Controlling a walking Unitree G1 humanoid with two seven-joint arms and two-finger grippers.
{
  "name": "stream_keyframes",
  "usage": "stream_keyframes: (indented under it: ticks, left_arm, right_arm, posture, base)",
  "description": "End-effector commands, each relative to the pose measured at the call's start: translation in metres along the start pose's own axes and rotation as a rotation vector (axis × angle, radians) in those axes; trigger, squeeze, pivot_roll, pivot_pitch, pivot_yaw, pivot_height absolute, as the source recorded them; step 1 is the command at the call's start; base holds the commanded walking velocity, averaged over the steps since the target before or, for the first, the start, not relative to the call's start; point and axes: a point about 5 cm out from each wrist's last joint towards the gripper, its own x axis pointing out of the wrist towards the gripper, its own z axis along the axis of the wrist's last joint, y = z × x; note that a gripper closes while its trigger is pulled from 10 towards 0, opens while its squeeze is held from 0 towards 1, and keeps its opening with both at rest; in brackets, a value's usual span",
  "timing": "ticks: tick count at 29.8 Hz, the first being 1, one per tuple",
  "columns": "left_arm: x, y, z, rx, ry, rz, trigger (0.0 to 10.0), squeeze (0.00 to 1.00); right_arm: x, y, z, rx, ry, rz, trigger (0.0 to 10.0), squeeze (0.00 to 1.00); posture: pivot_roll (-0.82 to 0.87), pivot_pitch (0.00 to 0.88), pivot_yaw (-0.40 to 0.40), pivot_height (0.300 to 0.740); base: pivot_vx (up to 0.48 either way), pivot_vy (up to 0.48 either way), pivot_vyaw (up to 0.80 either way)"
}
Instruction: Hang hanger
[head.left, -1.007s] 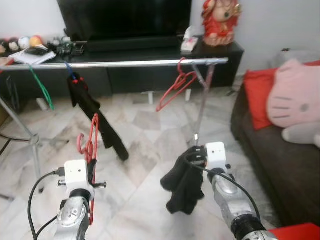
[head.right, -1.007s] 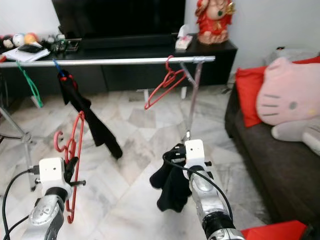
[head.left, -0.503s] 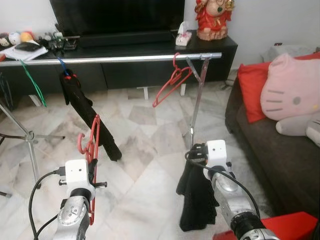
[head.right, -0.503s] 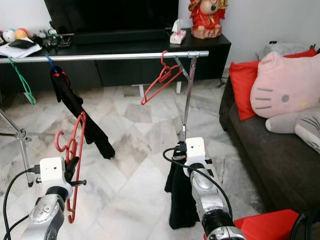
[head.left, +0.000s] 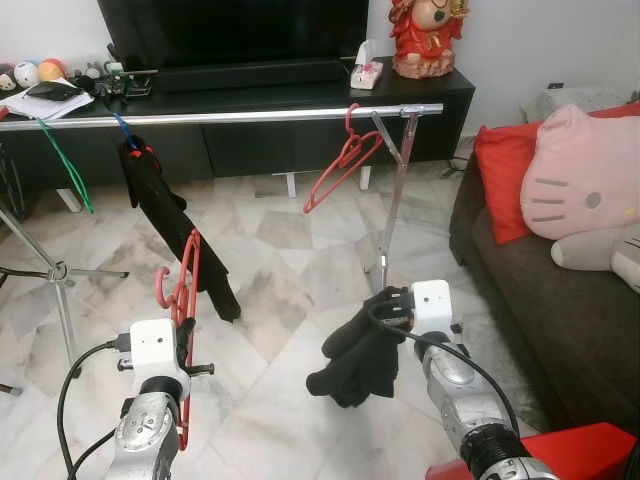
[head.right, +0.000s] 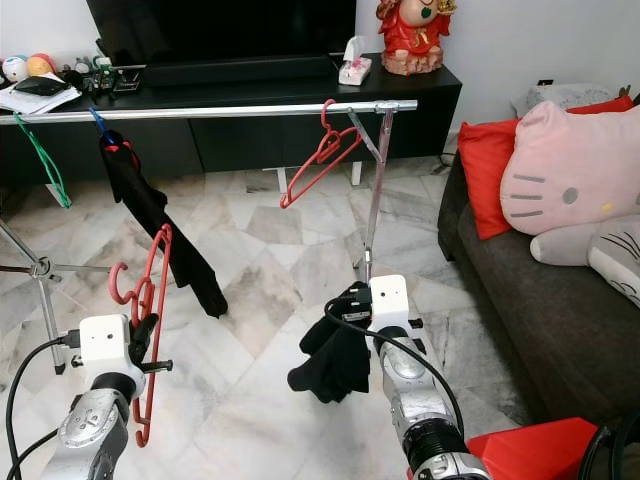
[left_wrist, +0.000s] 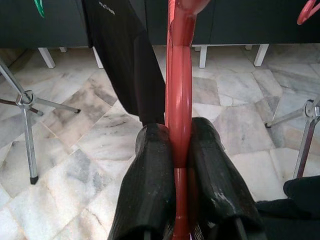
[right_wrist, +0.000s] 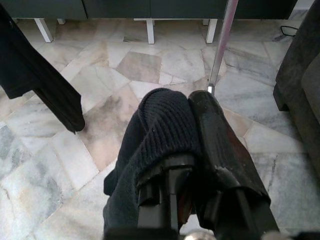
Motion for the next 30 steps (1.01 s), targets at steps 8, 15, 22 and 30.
stream_keyframes:
  ticks: [8, 15, 22, 30]
  left_arm:
    - [0.0012, 0.0018, 0.0043, -0.021, -0.004, 0.010, 10.0, 0.00]
    - [0.0021, 0.0016, 0.0054, -0.022, -0.007, 0.009, 10.0, 0.00]
    - [0.0022, 0.0016, 0.0057, -0.022, -0.006, 0.007, 10.0, 0.00]
    - [0.0028, 0.0008, 0.0063, -0.022, -0.008, 0.005, 10.0, 0.00]
  right_arm:
    - [0.0040, 0.0022, 0.0156, -0.004, -0.052, 0.010, 10.0, 0.00]
    - [0.0043, 0.0030, 0.0159, -0.009, -0.053, 0.012, 10.0, 0.00]
    - [0.0048, 0.0036, 0.0183, -0.012, -0.061, 0.015, 10.0, 0.00]
    - [0.0059, 0.0050, 0.0211, -0.014, -0.068, 0.021, 10.0, 0.00]
  posture:
    - [-0.09, 0.000, 0.033, 0.740]
    - [-0.09, 0.000, 0.032, 0.740]
    - [-0.09, 0.000, 0.033, 0.740]
    - [-0.09, 0.000, 0.032, 0.740]
  base:
    - [0.000, 0.255, 0.00]
    - [0.000, 0.298, 0.00]
    - [0.000, 0.297, 0.00]
    - [0.000, 0.289, 0.00]
